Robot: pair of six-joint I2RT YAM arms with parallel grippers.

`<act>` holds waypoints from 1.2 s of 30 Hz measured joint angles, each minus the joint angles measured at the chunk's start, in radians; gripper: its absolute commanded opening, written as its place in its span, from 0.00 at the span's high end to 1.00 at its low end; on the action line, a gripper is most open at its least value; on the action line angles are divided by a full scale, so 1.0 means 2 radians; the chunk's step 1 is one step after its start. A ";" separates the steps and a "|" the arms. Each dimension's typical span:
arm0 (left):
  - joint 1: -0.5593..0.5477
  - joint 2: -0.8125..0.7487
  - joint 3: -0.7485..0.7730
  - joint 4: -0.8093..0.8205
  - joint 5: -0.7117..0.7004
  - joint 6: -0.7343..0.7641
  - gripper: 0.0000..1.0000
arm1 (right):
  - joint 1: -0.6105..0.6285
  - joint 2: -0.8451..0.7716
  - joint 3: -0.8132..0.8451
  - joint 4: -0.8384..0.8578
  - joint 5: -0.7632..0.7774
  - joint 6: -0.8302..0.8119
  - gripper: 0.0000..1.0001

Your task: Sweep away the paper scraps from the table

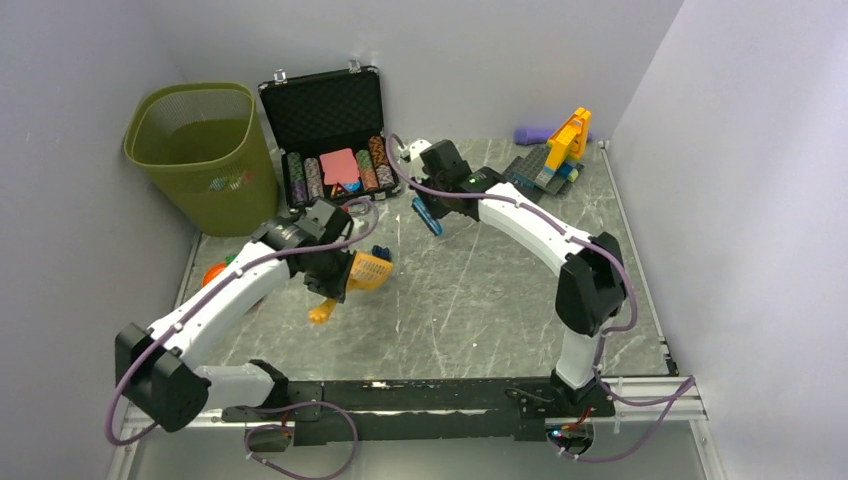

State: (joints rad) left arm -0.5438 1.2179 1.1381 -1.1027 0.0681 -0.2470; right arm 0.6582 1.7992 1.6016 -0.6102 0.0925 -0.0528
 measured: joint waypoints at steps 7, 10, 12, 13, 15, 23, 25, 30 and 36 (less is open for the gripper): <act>-0.016 0.063 -0.035 0.004 -0.020 0.001 1.00 | 0.001 0.059 0.040 0.035 -0.066 -0.005 1.00; -0.016 0.086 -0.036 0.013 -0.023 0.001 1.00 | 0.002 0.072 0.041 0.064 -0.099 0.001 1.00; -0.016 0.101 -0.036 0.020 -0.024 0.002 1.00 | 0.003 0.083 0.042 0.087 -0.121 0.004 1.00; -0.016 0.107 -0.036 0.023 -0.024 0.002 1.00 | 0.003 0.086 0.042 0.092 -0.127 0.005 1.00; -0.016 0.118 -0.035 0.026 -0.024 0.003 1.00 | 0.006 0.097 0.044 0.105 -0.140 0.005 1.00; -0.016 0.140 -0.022 0.036 -0.027 0.010 1.00 | 0.015 0.124 0.031 0.137 -0.175 0.004 1.00; -0.017 0.145 -0.020 0.039 -0.029 0.011 1.00 | 0.016 0.124 0.021 0.144 -0.196 0.004 1.00; -0.017 0.153 -0.018 0.045 -0.037 0.012 1.00 | 0.015 0.123 0.004 0.146 -0.241 0.011 1.00; -0.019 0.150 -0.024 0.063 -0.041 0.012 1.00 | -0.004 0.097 -0.009 0.127 -0.324 0.066 1.00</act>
State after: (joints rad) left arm -0.5808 1.5185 1.0897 -0.9775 -0.0139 -0.2234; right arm 0.6502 1.9923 1.5837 -0.3569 -0.5560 0.0788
